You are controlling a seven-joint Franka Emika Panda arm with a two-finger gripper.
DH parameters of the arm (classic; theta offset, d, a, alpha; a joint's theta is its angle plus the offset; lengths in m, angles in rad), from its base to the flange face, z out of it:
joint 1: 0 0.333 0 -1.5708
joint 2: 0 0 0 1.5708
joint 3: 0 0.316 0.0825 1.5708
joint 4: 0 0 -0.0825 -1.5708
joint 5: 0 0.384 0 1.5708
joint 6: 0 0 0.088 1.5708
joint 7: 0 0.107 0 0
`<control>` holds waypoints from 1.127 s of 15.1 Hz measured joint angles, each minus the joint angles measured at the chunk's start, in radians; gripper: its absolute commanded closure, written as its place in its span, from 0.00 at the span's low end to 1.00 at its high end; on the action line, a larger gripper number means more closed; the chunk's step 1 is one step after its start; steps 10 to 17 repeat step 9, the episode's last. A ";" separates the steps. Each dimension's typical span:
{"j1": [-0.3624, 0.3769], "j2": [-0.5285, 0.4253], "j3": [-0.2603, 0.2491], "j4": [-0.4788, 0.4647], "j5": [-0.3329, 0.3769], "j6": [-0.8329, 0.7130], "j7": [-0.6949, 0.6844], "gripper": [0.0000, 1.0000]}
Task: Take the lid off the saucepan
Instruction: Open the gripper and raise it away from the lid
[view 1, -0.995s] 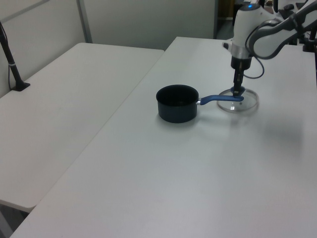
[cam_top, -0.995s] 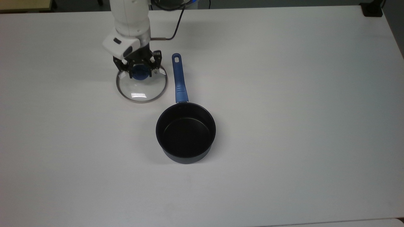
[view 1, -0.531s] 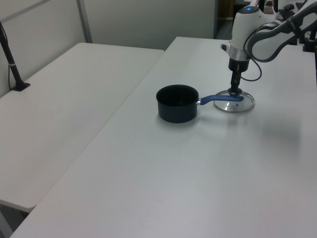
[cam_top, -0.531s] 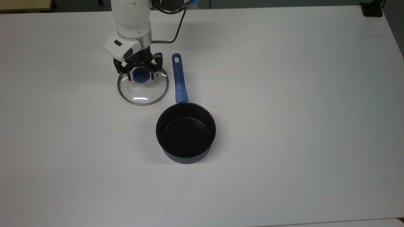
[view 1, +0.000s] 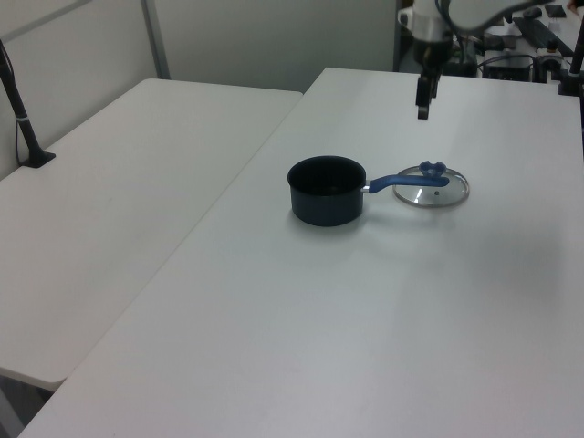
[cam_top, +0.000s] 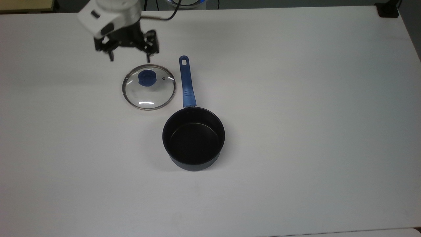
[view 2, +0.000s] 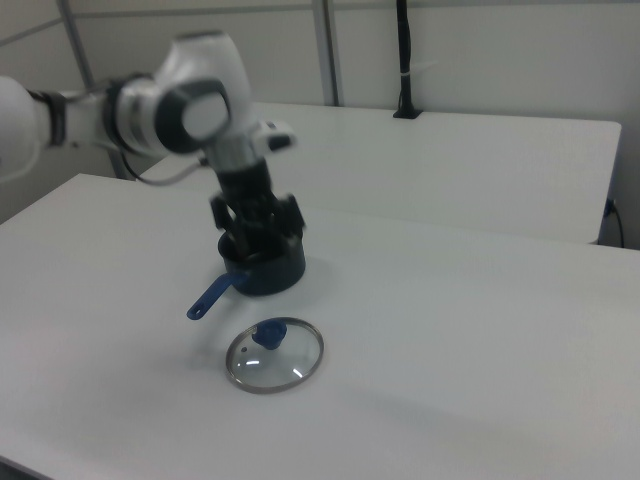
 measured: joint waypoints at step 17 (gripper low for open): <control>0.253 -0.075 0.007 0.123 0.000 -0.198 0.284 0.00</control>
